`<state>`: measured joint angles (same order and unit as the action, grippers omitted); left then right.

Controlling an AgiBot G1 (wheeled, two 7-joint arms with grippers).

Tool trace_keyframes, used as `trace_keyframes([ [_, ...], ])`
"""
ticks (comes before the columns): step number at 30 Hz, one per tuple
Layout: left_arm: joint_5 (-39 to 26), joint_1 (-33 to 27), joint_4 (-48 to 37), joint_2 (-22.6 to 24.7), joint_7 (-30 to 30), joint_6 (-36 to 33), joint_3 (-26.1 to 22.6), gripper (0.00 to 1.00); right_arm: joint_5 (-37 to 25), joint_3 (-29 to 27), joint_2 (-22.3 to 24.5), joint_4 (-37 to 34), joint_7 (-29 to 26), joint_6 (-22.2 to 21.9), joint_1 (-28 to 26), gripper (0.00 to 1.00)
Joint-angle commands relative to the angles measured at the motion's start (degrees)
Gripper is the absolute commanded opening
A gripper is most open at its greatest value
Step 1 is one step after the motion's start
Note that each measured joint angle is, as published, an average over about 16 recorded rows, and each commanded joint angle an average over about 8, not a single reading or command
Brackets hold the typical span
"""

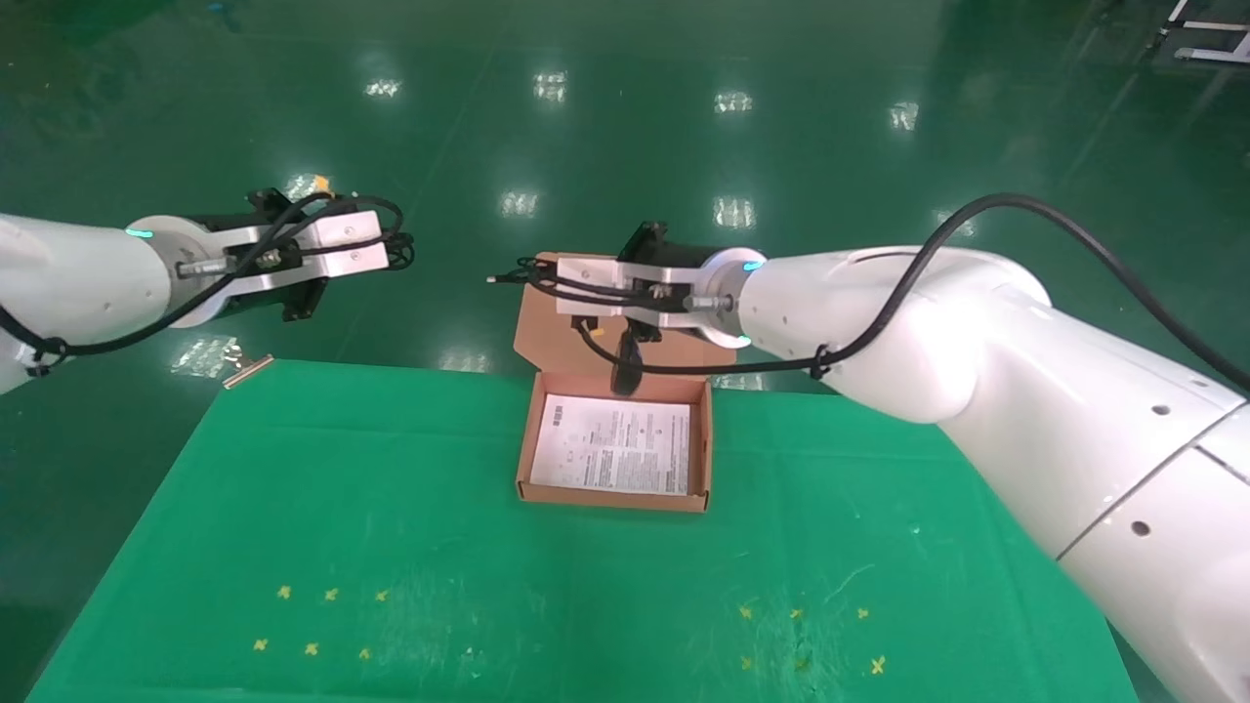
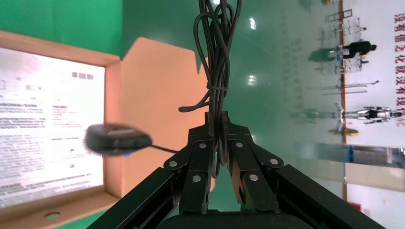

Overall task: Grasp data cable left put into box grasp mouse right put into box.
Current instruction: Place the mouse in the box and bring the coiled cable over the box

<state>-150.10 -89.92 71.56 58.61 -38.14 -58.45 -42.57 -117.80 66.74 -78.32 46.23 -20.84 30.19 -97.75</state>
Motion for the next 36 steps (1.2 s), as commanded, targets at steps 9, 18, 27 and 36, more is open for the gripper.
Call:
trace_keyframes([
  [9, -0.1, 0.0, 0.1, 0.0, -0.1, -0.1, 0.0, 0.0, 8.3, 6.1, -0.2, 0.2, -0.4, -2.5, 1.3, 0.0],
  [18, -0.1, 0.0, 0.1, 0.0, -0.1, -0.1, 0.0, 0.0, 14.1, 10.0, -0.2, -3.7, -3.0, -4.6, 2.2, 0.0],
  [27, -0.1, 0.0, 0.1, 0.0, -0.1, -0.1, 0.0, 0.0, 18.1, 13.0, -0.3, -8.0, -5.2, -6.2, 3.5, 0.0],
  [36, -0.1, 0.0, 0.1, 0.0, -0.1, -0.1, 0.0, 0.0, 21.2, 15.8, -0.4, -8.3, -5.8, -6.2, 4.6, 0.02],
])
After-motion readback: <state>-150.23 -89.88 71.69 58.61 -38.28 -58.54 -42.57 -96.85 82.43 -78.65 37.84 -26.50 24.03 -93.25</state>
